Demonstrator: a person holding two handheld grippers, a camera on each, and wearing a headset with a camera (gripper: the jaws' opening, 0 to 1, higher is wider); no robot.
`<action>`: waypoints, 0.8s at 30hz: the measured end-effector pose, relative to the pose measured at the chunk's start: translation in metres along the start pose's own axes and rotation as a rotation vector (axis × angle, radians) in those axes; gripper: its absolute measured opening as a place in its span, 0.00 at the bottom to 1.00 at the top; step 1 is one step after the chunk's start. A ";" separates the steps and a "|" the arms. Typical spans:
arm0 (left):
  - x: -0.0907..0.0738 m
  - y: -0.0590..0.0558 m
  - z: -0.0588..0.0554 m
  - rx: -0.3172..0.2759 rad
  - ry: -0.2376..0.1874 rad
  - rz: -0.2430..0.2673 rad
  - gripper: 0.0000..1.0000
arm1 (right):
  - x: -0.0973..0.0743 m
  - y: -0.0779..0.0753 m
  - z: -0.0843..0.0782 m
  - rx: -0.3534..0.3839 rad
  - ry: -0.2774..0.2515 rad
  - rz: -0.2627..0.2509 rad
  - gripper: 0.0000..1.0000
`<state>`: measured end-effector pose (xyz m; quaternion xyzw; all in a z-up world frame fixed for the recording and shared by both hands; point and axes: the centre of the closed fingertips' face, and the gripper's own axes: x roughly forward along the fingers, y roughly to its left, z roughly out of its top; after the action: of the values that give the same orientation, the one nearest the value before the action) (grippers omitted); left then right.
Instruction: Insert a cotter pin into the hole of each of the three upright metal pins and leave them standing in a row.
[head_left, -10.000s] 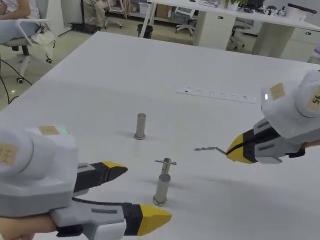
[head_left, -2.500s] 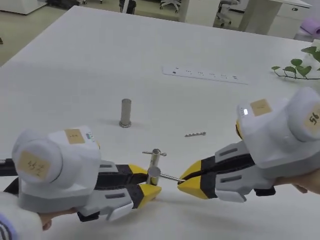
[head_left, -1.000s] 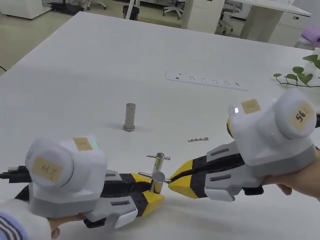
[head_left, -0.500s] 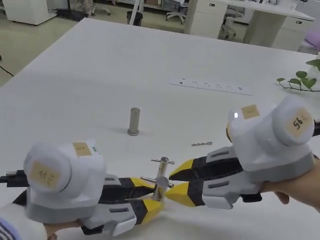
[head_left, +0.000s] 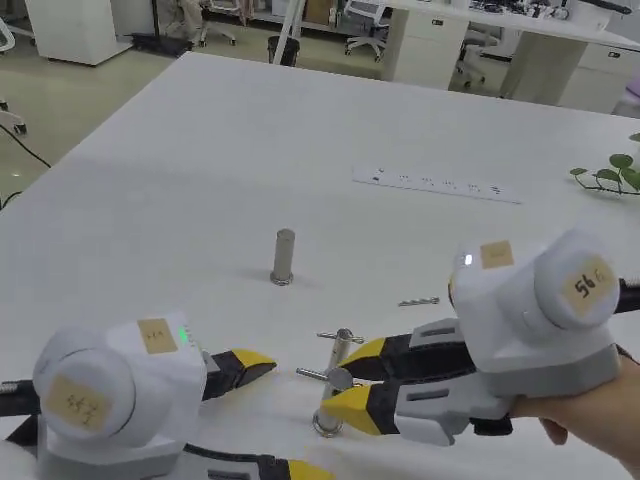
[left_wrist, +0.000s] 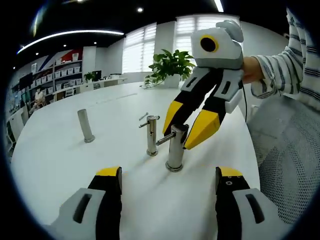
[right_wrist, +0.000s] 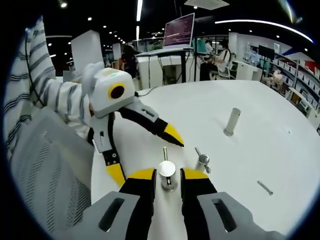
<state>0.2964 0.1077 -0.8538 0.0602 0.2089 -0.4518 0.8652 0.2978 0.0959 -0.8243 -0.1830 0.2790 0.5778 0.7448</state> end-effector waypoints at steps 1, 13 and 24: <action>0.000 0.001 0.000 -0.010 -0.003 0.010 0.80 | 0.000 -0.001 0.000 0.001 -0.002 -0.004 0.20; -0.001 0.007 0.002 -0.035 -0.032 0.059 0.99 | 0.005 0.002 -0.001 -0.017 -0.031 0.003 0.15; -0.005 0.014 0.001 -0.073 -0.031 0.074 0.99 | -0.004 0.004 -0.006 -0.059 -0.017 0.057 0.13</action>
<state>0.3055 0.1194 -0.8525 0.0295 0.2095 -0.4123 0.8861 0.2918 0.0908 -0.8266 -0.1919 0.2608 0.6084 0.7246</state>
